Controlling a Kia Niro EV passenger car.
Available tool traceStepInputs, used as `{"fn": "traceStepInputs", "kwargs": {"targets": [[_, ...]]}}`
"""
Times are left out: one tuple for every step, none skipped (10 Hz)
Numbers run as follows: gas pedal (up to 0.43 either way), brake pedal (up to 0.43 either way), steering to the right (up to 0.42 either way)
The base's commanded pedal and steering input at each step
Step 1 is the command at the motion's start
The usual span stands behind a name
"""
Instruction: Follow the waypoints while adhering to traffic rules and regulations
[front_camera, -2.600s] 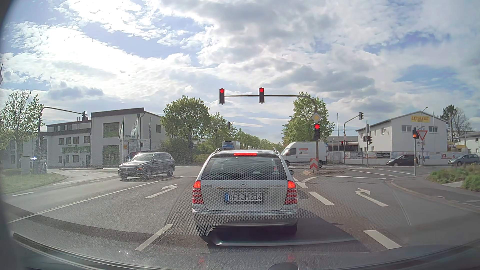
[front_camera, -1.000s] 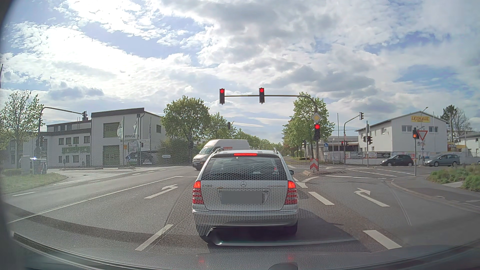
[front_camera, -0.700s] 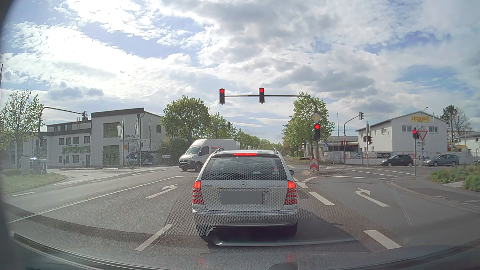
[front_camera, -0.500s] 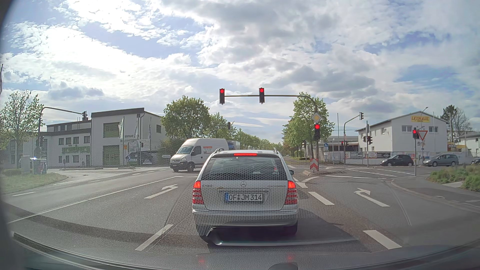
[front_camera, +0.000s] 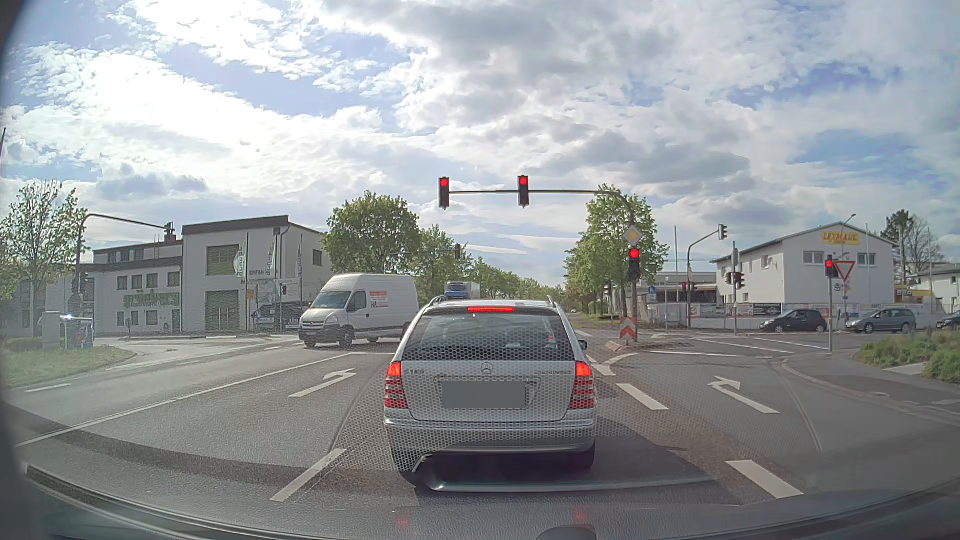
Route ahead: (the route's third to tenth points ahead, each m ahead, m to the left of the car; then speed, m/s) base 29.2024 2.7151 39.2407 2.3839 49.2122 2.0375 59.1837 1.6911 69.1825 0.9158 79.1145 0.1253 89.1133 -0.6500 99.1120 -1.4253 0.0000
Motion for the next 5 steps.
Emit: {"fn": "traceStepInputs", "kwargs": {"targets": [[0.0,0.268,0.001],[0.0,0.268,0.001],[0.0,0.268,0.001],[0.0,0.268,0.001],[0.0,0.268,0.001]]}}
